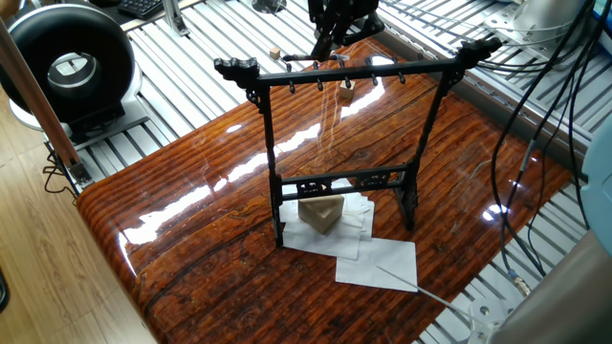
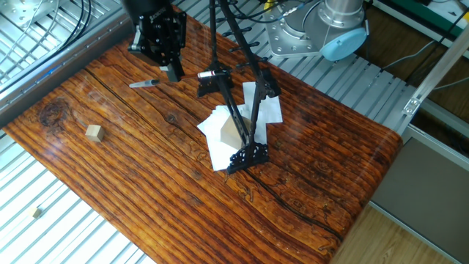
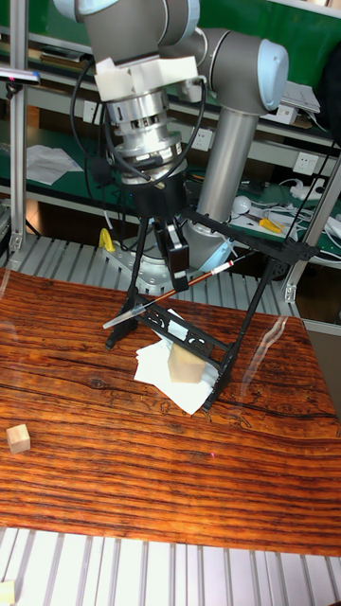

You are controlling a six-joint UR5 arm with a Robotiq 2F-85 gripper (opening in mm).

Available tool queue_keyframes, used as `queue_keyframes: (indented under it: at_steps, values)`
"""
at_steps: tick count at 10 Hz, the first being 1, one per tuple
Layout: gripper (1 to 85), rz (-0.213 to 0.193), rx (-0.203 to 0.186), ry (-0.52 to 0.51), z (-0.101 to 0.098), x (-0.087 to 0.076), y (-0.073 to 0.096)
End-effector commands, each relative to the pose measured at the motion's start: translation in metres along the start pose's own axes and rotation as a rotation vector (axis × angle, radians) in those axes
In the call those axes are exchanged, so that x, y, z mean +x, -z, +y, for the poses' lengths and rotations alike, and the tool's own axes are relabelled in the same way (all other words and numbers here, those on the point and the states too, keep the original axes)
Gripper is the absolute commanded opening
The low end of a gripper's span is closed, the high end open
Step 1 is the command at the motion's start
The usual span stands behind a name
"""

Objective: Place the brush on the pen rack

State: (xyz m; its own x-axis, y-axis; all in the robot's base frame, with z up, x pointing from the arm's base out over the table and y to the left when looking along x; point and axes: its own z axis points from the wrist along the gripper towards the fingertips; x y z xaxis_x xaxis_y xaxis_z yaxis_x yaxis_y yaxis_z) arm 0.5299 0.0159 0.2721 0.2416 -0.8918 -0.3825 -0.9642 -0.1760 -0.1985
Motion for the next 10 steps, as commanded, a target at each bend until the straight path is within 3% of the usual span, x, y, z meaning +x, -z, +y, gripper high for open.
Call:
queue_keyframes:
  at_steps: [1,6,10]
  values:
    - [1.0,-0.014,0.019,0.001,-0.005,0.000,0.000]
    - [1.0,0.004,0.032,-0.015,-0.006,0.006,0.004]
    - [1.0,-0.007,0.033,-0.020,0.002,0.006,0.016]
